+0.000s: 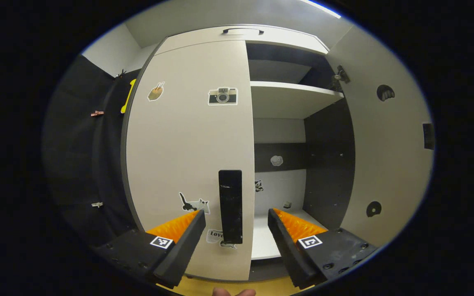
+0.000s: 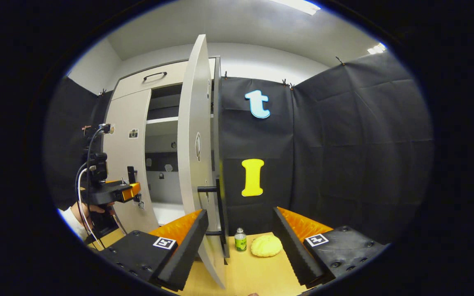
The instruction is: Open the right door of the double-door shoe cabinet with the right hand, and open the left door with the left hand.
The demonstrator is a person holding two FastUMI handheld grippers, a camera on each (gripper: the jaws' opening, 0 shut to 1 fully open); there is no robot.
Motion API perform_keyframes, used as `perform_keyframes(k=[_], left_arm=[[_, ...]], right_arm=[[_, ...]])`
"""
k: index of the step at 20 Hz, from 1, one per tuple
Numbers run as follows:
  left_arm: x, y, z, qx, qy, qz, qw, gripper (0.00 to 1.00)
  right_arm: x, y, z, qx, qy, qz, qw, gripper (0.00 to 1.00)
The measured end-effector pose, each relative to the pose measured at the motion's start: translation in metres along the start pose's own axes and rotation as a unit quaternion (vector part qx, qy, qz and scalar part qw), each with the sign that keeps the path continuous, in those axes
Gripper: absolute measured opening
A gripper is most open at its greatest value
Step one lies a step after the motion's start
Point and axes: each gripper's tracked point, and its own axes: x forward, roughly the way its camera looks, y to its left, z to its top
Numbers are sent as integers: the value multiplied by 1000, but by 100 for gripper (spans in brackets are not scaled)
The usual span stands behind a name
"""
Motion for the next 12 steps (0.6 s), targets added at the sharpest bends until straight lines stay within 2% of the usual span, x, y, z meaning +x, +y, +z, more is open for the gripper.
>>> perform_keyframes(k=[6,8,9,11,12], left_arm=[[28,6,-1,6,-8,12,1000,93],[33,10,-3,9,-6,20,1000,83],[35,13,-4,4,-4,25,1000,70],[40,7,-7,-26,1,7,1000,51],[41,8,-7,-32,3,11,999,43]], right_arm=[[3,6,-2,-11,4,6,1000,98],[3,7,-3,-14,8,9,1000,98],[3,6,-2,-13,9,10,1000,98],[3,8,0,-8,8,12,1000,98],[3,9,0,-6,7,13,1000,99]])
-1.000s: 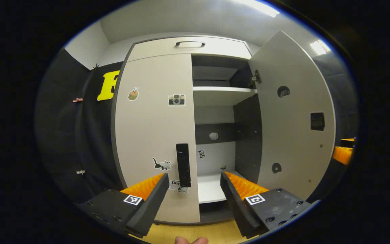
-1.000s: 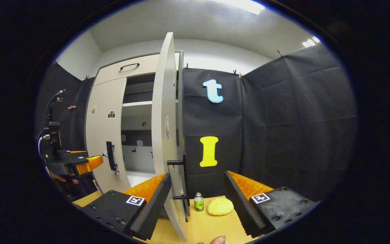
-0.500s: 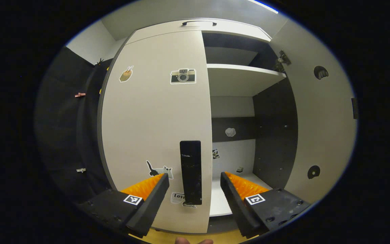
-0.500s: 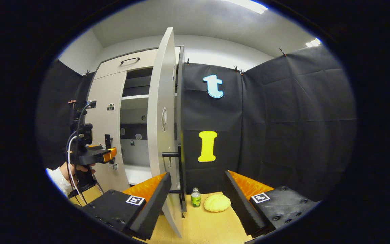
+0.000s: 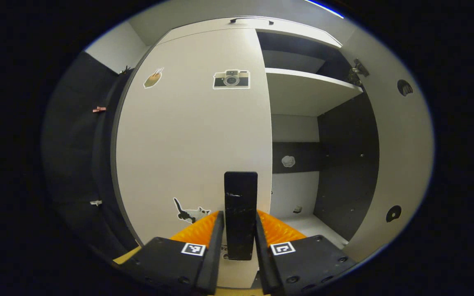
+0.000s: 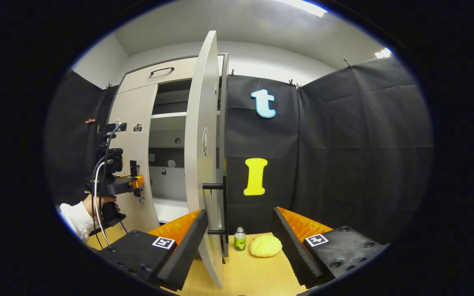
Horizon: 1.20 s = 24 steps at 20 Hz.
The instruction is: Open the right door of the double-door shoe cabinet with the right hand, and open the left door with the left hand.
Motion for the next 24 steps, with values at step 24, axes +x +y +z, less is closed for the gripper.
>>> perform_keyframes(k=[24], left_arm=[[-50,31,-4,-6,32,-64,997,16]], right_arm=[[-13,30,13,14,-15,5,1000,98]])
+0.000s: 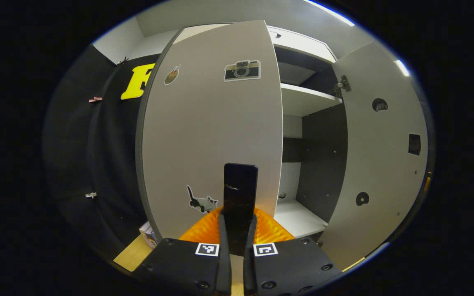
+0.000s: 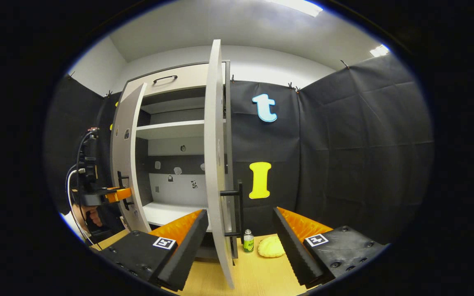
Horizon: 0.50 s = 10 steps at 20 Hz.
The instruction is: Open the right door of the double-door shoe cabinet with the right hand, and open the left door with the left hand.
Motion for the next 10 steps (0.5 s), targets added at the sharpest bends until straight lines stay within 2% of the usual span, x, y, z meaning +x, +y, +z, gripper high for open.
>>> perform_keyframes(k=[10], left_arm=[[-34,33,-5,-16,0,-15,1000,16]], right_arm=[[-20,37,-4,4,0,12,1000,98]])
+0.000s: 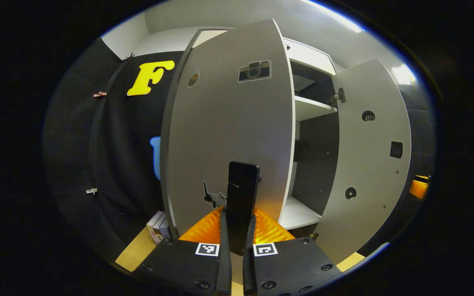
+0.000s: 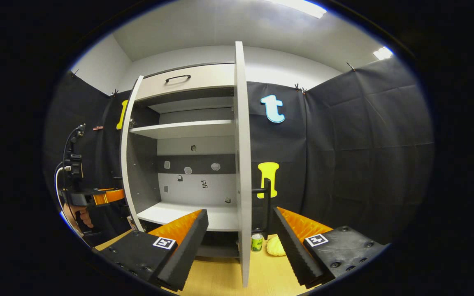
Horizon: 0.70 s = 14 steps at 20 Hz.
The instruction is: Open the right door of the double-door shoe cabinet with the right hand, and open the left door with the left hand.
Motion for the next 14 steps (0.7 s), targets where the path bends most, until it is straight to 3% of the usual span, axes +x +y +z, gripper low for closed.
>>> perform_keyframes(k=[14], left_arm=[[-45,57,1,-1,-1,-2,1000,16]], right_arm=[[-11,46,-3,1,4,22,1000,98]])
